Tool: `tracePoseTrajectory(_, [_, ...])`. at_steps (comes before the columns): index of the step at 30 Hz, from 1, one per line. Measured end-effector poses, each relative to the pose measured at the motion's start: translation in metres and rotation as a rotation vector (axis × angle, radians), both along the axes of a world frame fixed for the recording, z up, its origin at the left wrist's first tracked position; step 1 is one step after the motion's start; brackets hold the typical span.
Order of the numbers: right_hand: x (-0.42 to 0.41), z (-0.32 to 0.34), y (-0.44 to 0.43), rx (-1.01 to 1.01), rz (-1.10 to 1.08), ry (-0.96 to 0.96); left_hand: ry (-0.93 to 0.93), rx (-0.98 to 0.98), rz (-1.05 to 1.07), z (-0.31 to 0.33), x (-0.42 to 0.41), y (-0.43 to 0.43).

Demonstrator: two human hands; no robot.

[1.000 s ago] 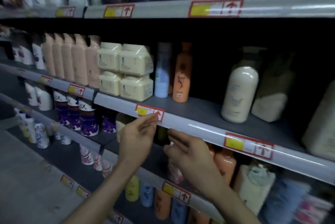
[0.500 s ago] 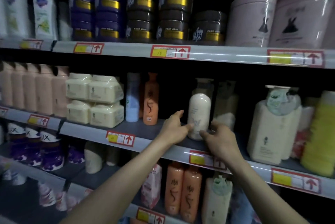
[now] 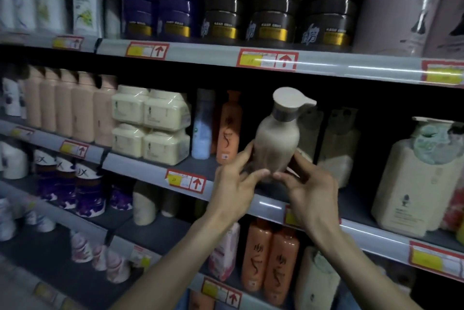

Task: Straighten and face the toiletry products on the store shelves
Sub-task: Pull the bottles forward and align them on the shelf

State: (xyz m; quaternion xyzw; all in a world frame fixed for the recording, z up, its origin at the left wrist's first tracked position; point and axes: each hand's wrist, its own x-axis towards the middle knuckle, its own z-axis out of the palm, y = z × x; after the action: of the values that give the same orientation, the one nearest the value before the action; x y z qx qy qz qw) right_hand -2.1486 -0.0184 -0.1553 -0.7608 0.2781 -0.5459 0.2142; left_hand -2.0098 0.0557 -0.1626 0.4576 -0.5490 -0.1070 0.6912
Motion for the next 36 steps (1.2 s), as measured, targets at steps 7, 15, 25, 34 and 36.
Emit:
tracePoseTrajectory(7, [0.063, -0.041, 0.062, 0.021, 0.209, -0.146, 0.176, -0.144, 0.196, -0.051, 0.047, 0.074])
tracePoseTrajectory(15, [0.145, -0.155, 0.092, 0.284, 0.378, -0.009, 0.212, 0.045, 0.483, -0.152, 0.108, 0.127])
tracePoseTrajectory(25, [0.188, -0.221, 0.056, 0.456, 0.402, 0.328, 0.035, 0.252, 0.54, -0.236, 0.167, 0.082])
tracePoseTrajectory(34, [0.226, -0.231, 0.017, 0.433, 0.364, 0.437, -0.025, 0.392, 0.5, -0.244, 0.217, 0.039])
tracePoseTrajectory(36, [0.234, -0.232, 0.011, 0.472, 0.373, 0.426, -0.036, 0.428, 0.501, -0.241, 0.224, 0.033])
